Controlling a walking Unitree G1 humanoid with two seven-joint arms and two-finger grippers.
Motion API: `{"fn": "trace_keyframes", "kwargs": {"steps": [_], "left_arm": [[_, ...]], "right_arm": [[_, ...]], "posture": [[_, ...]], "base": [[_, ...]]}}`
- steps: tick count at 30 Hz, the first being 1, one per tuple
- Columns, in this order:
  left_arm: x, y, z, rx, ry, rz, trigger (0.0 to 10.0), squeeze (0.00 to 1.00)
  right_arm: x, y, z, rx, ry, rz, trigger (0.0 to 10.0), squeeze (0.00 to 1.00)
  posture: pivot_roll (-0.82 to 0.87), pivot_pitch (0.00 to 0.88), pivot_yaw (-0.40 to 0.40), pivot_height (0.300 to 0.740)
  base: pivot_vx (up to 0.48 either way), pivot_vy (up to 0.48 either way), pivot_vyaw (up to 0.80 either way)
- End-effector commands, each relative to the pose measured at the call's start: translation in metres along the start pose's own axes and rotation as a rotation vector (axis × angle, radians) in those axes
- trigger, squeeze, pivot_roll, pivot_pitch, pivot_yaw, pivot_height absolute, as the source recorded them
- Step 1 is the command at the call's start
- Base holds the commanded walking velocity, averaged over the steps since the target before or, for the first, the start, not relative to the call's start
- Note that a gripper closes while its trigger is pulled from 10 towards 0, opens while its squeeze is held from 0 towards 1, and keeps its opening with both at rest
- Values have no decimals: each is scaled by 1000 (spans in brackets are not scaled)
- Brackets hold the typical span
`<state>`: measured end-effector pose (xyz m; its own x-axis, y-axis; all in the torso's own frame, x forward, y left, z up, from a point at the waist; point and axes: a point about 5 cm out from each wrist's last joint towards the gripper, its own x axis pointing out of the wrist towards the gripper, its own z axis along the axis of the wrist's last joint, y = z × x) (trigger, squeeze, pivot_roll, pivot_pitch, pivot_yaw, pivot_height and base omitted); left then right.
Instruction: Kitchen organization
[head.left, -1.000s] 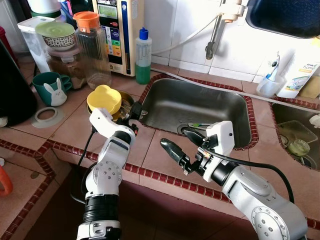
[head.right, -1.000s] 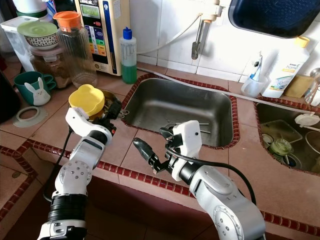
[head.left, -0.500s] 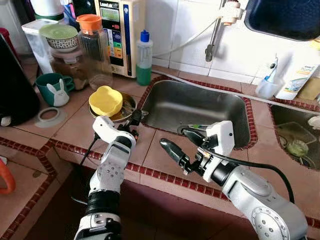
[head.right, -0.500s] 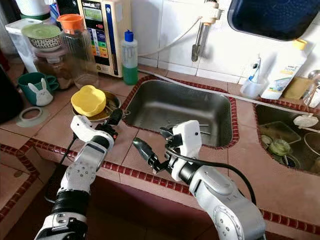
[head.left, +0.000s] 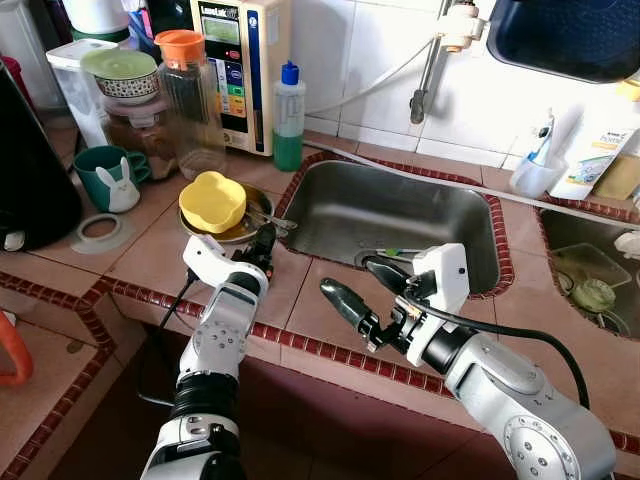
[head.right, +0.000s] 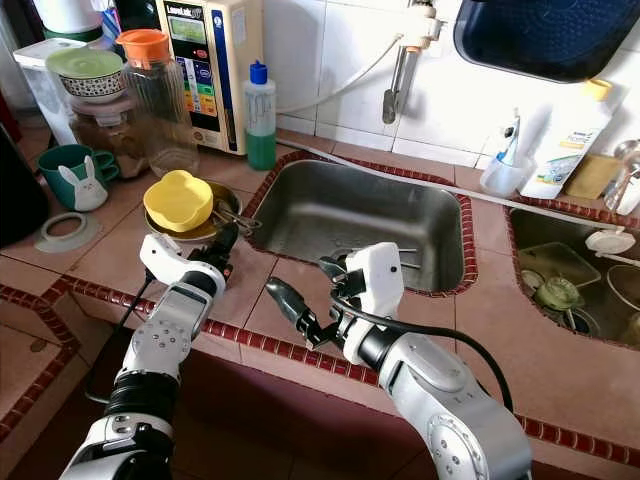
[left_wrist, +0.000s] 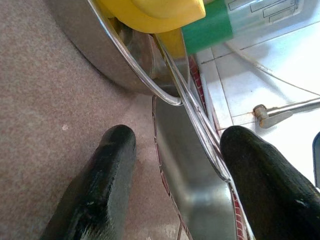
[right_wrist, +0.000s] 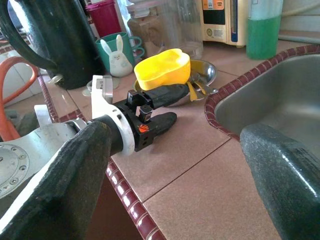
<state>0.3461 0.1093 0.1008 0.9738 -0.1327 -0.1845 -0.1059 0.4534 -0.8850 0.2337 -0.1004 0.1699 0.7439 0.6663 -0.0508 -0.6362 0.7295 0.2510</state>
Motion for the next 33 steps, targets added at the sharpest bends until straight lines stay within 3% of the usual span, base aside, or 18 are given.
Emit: {"fn": "trace_keyframes", "kwargs": {"steps": [1,12,33], "left_arm": [[9,-30,-20,-47,58,-64,0,0],[11,-51,-22,-28,66,-126,0,0],[11,-54,-20,-40,66,-137,0,0]], "right_arm": [[-2,1,4,-16,-11,-8,10000,0],[-1,1,5,-17,-14,-11,10000,0],[0,1,4,-14,-16,-13,10000,0]], "posture": [[-5,11,-45,740],[-3,11,-42,740],[2,5,-38,740]], "base": [[0,0,0],[0,0,0],[0,0,0]]}}
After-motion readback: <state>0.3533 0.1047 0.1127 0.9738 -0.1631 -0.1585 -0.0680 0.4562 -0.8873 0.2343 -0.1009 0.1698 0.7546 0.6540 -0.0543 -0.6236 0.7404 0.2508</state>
